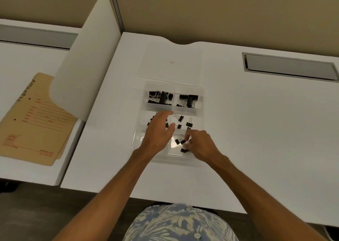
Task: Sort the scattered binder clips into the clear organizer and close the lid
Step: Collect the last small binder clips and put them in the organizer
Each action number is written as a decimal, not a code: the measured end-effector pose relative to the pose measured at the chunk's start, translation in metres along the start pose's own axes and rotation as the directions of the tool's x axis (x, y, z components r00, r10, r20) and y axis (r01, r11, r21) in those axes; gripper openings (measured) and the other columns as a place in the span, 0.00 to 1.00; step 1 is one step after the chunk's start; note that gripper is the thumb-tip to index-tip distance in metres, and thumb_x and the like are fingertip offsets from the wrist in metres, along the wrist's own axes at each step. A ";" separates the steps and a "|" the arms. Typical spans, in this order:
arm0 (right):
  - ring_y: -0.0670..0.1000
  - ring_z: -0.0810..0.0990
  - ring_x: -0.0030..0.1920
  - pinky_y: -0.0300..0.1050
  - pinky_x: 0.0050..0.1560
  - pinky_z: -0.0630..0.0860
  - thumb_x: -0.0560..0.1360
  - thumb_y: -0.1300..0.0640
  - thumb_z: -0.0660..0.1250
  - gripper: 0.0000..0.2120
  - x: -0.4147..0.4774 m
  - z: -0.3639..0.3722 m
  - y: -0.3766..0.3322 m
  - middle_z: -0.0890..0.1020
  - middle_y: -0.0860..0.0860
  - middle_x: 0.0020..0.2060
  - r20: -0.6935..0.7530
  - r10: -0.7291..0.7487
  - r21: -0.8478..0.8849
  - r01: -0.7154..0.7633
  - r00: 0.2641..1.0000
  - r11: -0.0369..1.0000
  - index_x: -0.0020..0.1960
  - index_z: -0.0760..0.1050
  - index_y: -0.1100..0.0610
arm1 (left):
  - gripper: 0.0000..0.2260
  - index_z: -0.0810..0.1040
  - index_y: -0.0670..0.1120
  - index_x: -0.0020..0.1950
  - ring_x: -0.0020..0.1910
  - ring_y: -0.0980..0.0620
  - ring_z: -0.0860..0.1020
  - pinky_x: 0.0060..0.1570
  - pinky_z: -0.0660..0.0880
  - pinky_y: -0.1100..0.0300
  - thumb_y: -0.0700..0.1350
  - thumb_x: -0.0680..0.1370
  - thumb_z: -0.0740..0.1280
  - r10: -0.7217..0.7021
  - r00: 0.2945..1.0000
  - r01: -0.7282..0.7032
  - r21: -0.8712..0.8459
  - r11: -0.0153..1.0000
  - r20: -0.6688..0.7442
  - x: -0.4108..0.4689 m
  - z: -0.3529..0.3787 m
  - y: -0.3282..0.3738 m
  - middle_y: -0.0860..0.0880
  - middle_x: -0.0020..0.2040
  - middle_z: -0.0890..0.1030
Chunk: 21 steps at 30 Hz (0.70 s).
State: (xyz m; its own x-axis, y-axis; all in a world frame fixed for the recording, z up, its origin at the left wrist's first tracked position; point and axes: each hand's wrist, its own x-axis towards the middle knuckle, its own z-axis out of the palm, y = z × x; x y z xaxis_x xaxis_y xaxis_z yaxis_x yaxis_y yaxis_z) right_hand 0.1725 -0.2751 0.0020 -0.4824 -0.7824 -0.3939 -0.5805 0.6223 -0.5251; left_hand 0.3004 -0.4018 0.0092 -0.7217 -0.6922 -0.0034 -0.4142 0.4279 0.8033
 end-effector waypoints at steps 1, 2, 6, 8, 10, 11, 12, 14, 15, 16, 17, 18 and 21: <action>0.53 0.81 0.40 0.50 0.43 0.81 0.74 0.58 0.72 0.05 0.001 0.002 0.000 0.83 0.53 0.44 0.006 -0.003 -0.030 0.004 1.000 1.000 0.48 0.78 0.53 | 0.17 0.72 0.48 0.68 0.62 0.53 0.75 0.63 0.74 0.53 0.45 0.79 0.66 -0.009 1.000 0.009 -0.002 1.000 -0.002 0.000 -0.001 -0.001 0.51 0.64 0.75; 0.52 0.81 0.40 0.48 0.42 0.80 0.74 0.58 0.72 0.04 0.002 0.004 -0.001 0.84 0.53 0.45 0.009 -0.010 -0.060 0.010 1.000 0.998 0.48 0.79 0.53 | 0.17 0.72 0.47 0.68 0.62 0.53 0.75 0.63 0.74 0.54 0.44 0.79 0.66 -0.014 1.000 0.014 -0.004 1.000 -0.005 0.001 -0.003 -0.002 0.51 0.64 0.75; 0.52 0.81 0.41 0.43 0.39 0.75 0.77 0.59 0.67 0.05 -0.001 0.000 -0.002 0.84 0.52 0.45 -0.041 -0.038 -0.123 0.033 0.998 0.992 0.52 0.80 0.54 | 0.17 0.72 0.47 0.68 0.60 0.54 0.75 0.61 0.73 0.59 0.44 0.79 0.66 0.002 1.000 -0.002 0.001 1.000 -0.004 0.003 -0.006 -0.003 0.51 0.63 0.75; 0.50 0.80 0.40 0.42 0.39 0.74 0.78 0.56 0.65 0.06 -0.003 -0.008 -0.001 0.84 0.49 0.45 -0.115 -0.065 -0.077 0.057 0.991 0.995 0.52 0.80 0.53 | 0.17 0.72 0.47 0.68 0.59 0.55 0.75 0.60 0.73 0.60 0.45 0.80 0.65 0.006 1.000 -0.006 0.006 1.000 -0.004 0.005 -0.007 -0.005 0.51 0.63 0.75; 0.46 0.79 0.37 0.42 0.38 0.75 0.78 0.53 0.65 0.06 -0.004 -0.017 0.002 0.84 0.45 0.44 -0.185 -0.095 -0.039 0.089 0.978 0.995 0.52 0.80 0.52 | 0.16 0.72 0.47 0.68 0.60 0.55 0.74 0.61 0.73 0.59 0.45 0.80 0.65 0.010 1.000 -0.010 0.007 1.000 -0.007 0.007 -0.009 -0.008 0.52 0.63 0.75; 0.44 0.79 0.36 0.42 0.38 0.75 0.78 0.52 0.65 0.06 -0.003 -0.022 0.004 0.84 0.44 0.44 -0.215 -0.093 -0.010 0.093 0.972 0.996 0.52 0.79 0.51 | 0.16 0.72 0.48 0.68 0.61 0.55 0.74 0.61 0.73 0.59 0.45 0.80 0.65 0.008 1.000 -0.008 0.005 1.000 -0.006 0.009 -0.010 -0.009 0.52 0.64 0.75; 0.43 0.78 0.35 0.41 0.37 0.74 0.78 0.53 0.65 0.06 -0.002 -0.028 0.005 0.83 0.43 0.43 -0.240 -0.080 0.024 0.088 0.967 0.996 0.52 0.79 0.50 | 0.16 0.72 0.48 0.68 0.61 0.55 0.74 0.61 0.72 0.60 0.44 0.80 0.65 0.005 1.000 -0.005 0.000 1.000 -0.009 0.011 -0.012 -0.009 0.51 0.64 0.75; 0.42 0.78 0.35 0.40 0.36 0.73 0.78 0.53 0.65 0.06 0.003 -0.038 0.009 0.82 0.41 0.43 -0.278 -0.043 0.085 0.070 0.960 0.994 0.54 0.78 0.49 | 0.16 0.72 0.48 0.68 0.61 0.55 0.74 0.62 0.73 0.59 0.43 0.80 0.65 0.002 1.000 -0.003 -0.012 1.000 -0.018 0.017 -0.016 -0.011 0.52 0.64 0.75; 0.42 0.79 0.35 0.40 0.36 0.73 0.78 0.52 0.65 0.06 0.007 -0.043 0.010 0.81 0.41 0.43 -0.292 -0.027 0.106 0.061 0.956 0.993 0.55 0.78 0.48 | 0.16 0.72 0.48 0.68 0.62 0.55 0.74 0.62 0.73 0.58 0.43 0.80 0.65 0.001 1.000 -0.001 -0.014 1.000 -0.023 0.021 -0.018 -0.011 0.52 0.64 0.75; 0.43 0.80 0.35 0.40 0.36 0.74 0.79 0.52 0.65 0.07 0.011 -0.048 0.012 0.81 0.42 0.43 -0.302 -0.014 0.126 0.054 0.953 0.991 0.56 0.77 0.48 | 0.17 0.72 0.48 0.68 0.62 0.55 0.74 0.63 0.73 0.57 0.42 0.80 0.65 0.001 1.000 -0.001 -0.013 1.000 -0.027 0.025 -0.020 -0.011 0.52 0.64 0.75; 0.44 0.80 0.34 0.41 0.37 0.76 0.78 0.52 0.65 0.07 0.015 -0.052 0.013 0.81 0.42 0.43 -0.309 -0.005 0.147 0.053 0.951 0.988 0.56 0.77 0.48 | 0.17 0.72 0.48 0.69 0.63 0.55 0.73 0.64 0.73 0.56 0.42 0.80 0.66 0.002 0.999 -0.002 -0.008 1.000 -0.032 0.029 -0.023 -0.011 0.52 0.65 0.75; 0.44 0.81 0.33 0.42 0.37 0.78 0.78 0.52 0.65 0.08 0.020 -0.056 0.013 0.81 0.43 0.43 -0.315 0.002 0.164 0.053 0.949 0.985 0.57 0.77 0.48 | 0.18 0.72 0.48 0.69 0.63 0.54 0.73 0.64 0.73 0.56 0.42 0.79 0.66 0.005 0.999 -0.005 0.001 1.000 -0.036 0.034 -0.025 -0.011 0.51 0.65 0.75; 0.46 0.82 0.33 0.48 0.40 0.82 0.78 0.53 0.66 0.08 0.037 -0.067 0.013 0.82 0.44 0.43 -0.331 0.008 0.196 0.060 0.944 0.979 0.57 0.78 0.50 | 0.18 0.71 0.47 0.70 0.64 0.52 0.73 0.65 0.72 0.53 0.42 0.80 0.66 0.019 0.999 -0.019 0.015 1.000 -0.037 0.051 -0.032 -0.011 0.49 0.66 0.74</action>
State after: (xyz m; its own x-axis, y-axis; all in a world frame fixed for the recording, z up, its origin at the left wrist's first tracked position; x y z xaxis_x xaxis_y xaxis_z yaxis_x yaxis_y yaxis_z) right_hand 0.1032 -0.2945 0.0316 -0.6773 -0.7248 -0.1263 -0.4684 0.5572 -0.6856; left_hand 0.2861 -0.4602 0.0193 -0.7083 -0.7051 0.0343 -0.4092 0.4496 0.7940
